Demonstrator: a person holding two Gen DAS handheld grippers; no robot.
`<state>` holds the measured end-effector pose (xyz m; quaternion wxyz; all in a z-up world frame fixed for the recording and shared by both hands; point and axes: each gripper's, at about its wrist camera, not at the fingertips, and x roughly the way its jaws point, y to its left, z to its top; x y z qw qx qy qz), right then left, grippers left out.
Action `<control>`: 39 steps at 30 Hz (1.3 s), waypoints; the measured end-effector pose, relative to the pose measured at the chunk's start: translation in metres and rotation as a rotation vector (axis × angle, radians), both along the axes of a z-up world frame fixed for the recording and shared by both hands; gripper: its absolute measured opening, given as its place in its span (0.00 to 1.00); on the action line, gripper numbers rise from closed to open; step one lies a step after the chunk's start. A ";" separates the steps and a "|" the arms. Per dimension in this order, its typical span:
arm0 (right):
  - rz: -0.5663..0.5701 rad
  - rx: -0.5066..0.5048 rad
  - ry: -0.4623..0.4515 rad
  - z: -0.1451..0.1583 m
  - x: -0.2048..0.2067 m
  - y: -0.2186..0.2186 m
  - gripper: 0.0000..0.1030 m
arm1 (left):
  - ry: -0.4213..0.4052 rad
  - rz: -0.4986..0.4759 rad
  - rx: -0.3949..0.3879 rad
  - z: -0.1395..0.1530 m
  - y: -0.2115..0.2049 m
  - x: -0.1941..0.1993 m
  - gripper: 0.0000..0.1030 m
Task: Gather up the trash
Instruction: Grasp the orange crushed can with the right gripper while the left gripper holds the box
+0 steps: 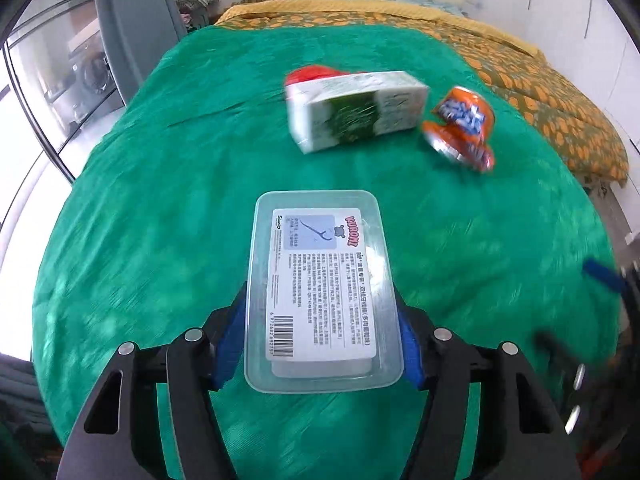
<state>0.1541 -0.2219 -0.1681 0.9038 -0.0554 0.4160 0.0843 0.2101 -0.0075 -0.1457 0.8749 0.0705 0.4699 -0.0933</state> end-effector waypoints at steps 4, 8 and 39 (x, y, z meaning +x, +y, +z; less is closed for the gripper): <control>-0.003 0.035 0.026 -0.001 0.004 -0.006 0.93 | -0.008 -0.009 -0.017 -0.002 0.028 -0.019 0.61; 0.012 0.043 0.052 0.001 0.009 -0.007 0.94 | -0.020 -0.013 -0.009 -0.009 0.035 -0.021 0.74; 0.071 0.403 0.077 0.043 0.075 -0.028 0.69 | -0.026 0.018 -0.038 -0.018 0.038 -0.008 0.94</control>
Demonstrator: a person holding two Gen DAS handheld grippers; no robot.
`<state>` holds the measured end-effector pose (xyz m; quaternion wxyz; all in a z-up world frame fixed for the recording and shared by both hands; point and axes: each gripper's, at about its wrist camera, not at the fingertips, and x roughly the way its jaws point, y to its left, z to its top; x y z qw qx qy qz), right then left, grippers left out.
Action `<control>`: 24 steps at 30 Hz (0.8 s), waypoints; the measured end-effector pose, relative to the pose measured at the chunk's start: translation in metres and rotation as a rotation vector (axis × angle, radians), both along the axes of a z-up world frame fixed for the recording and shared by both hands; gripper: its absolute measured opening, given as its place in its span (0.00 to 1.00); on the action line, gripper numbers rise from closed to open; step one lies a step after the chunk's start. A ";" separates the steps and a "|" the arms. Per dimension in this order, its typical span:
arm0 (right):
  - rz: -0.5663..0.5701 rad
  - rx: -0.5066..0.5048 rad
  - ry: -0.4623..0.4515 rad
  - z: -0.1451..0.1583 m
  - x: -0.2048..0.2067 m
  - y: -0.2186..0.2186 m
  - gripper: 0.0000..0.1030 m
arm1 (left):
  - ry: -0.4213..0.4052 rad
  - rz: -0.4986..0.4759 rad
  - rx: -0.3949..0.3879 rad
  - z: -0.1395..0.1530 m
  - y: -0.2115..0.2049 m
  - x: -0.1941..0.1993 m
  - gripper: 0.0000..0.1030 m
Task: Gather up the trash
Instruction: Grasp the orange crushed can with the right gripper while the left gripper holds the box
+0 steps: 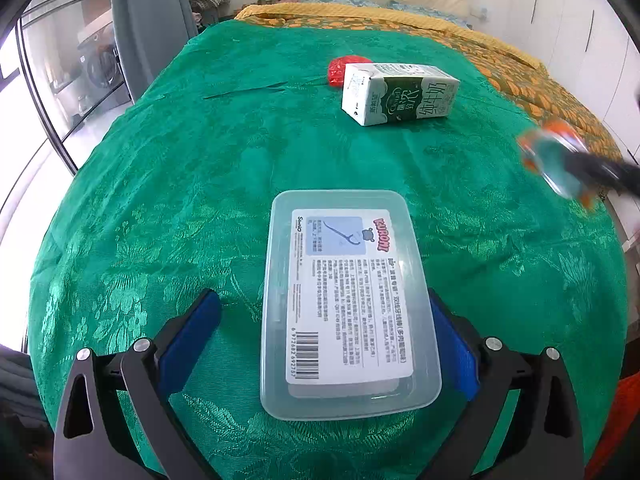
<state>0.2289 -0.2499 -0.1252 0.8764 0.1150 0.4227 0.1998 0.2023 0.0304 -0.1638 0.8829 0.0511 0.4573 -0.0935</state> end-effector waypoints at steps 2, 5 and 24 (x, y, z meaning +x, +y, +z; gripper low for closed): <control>0.014 0.072 0.036 -0.004 -0.023 -0.006 0.69 | -0.001 0.000 0.002 0.000 0.001 0.000 0.94; 0.007 -0.031 0.006 -0.009 -0.051 -0.003 0.71 | -0.001 0.000 0.003 0.000 0.001 0.000 0.94; -0.146 -0.334 -0.037 -0.009 -0.063 0.010 0.65 | -0.011 -0.020 -0.002 0.003 0.004 -0.007 0.86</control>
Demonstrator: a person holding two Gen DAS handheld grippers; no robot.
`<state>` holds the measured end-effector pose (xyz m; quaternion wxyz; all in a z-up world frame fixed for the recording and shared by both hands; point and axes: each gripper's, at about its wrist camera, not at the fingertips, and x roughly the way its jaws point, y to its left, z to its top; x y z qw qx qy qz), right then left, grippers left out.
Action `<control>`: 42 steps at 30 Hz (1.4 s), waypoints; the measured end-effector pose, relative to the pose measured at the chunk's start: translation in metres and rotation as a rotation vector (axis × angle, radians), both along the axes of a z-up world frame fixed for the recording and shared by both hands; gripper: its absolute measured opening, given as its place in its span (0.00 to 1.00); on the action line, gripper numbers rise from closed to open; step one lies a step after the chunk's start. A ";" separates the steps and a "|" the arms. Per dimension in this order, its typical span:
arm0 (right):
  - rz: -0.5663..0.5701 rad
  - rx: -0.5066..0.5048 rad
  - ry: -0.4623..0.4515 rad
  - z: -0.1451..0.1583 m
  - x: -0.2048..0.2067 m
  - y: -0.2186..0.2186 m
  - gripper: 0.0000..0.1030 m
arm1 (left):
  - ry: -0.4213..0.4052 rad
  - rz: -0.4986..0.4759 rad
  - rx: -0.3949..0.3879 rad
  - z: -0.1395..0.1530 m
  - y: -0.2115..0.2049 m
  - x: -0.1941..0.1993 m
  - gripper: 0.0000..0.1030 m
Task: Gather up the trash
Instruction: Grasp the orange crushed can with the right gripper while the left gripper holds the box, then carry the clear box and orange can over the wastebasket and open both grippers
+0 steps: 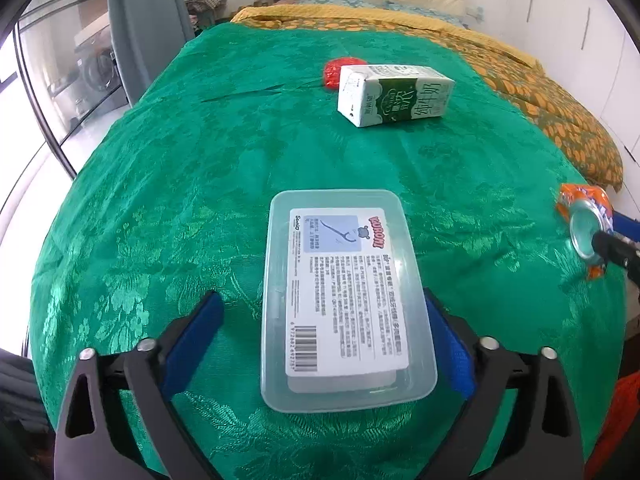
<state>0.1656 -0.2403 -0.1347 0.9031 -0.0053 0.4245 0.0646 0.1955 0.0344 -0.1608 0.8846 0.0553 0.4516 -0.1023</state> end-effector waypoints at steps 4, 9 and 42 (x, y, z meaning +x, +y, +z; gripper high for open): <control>0.018 0.032 0.003 0.004 -0.009 -0.002 0.64 | -0.018 -0.010 -0.015 0.005 0.002 -0.010 0.60; 0.076 0.137 -0.004 0.010 -0.026 -0.007 0.63 | 0.002 -0.037 -0.094 0.010 0.003 -0.026 0.59; -0.007 -0.050 -0.020 0.001 -0.041 -0.003 0.57 | -0.039 -0.122 -0.115 0.012 -0.051 -0.080 0.59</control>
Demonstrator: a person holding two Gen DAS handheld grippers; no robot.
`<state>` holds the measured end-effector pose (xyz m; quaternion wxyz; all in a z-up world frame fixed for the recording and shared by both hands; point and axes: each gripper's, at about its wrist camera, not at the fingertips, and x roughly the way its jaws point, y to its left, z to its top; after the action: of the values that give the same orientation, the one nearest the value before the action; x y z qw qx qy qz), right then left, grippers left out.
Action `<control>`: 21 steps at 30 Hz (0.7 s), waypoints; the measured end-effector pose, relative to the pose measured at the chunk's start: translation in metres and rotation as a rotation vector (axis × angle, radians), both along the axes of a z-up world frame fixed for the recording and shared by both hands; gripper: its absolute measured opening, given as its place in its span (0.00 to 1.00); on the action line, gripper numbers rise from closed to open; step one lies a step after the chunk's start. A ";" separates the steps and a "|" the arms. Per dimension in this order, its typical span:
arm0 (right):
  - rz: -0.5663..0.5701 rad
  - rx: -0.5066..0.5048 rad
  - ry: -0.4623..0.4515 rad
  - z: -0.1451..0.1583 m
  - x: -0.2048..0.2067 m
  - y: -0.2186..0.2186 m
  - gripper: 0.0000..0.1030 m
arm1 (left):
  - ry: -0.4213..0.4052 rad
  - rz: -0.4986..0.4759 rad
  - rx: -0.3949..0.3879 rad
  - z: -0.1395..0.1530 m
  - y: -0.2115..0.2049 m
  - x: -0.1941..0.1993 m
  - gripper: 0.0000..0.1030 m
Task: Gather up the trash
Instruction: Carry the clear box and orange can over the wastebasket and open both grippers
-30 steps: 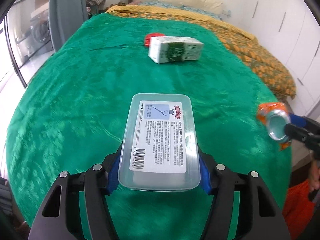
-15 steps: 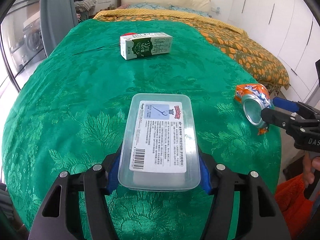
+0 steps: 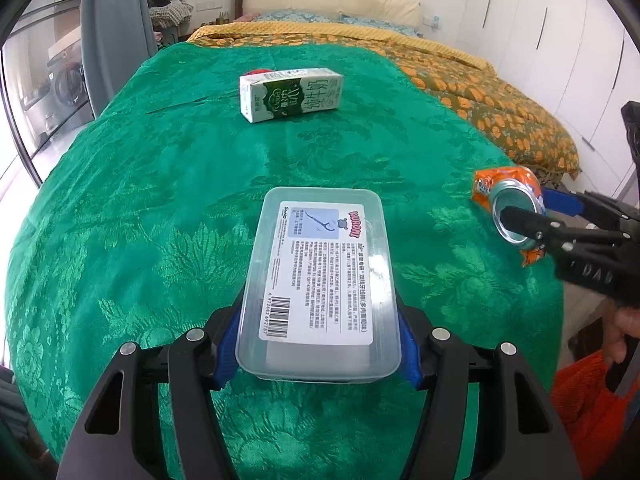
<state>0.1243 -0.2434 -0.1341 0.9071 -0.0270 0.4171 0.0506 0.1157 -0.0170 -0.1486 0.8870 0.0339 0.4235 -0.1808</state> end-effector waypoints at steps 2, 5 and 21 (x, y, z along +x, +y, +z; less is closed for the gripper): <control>-0.002 0.061 -0.001 0.005 -0.004 -0.009 0.57 | 0.002 -0.011 -0.026 0.003 -0.002 -0.003 0.59; -0.003 0.168 0.009 0.013 -0.012 -0.028 0.57 | 0.000 -0.048 -0.061 0.012 -0.015 -0.007 0.59; -0.289 0.392 -0.029 0.020 -0.068 -0.207 0.57 | 0.101 -0.339 -0.125 0.023 -0.186 -0.032 0.59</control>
<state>0.0559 -0.4499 -0.1137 0.8986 0.2087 0.3860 -0.0001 0.0835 -0.2027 -0.1253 0.8219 0.0402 0.4436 -0.3550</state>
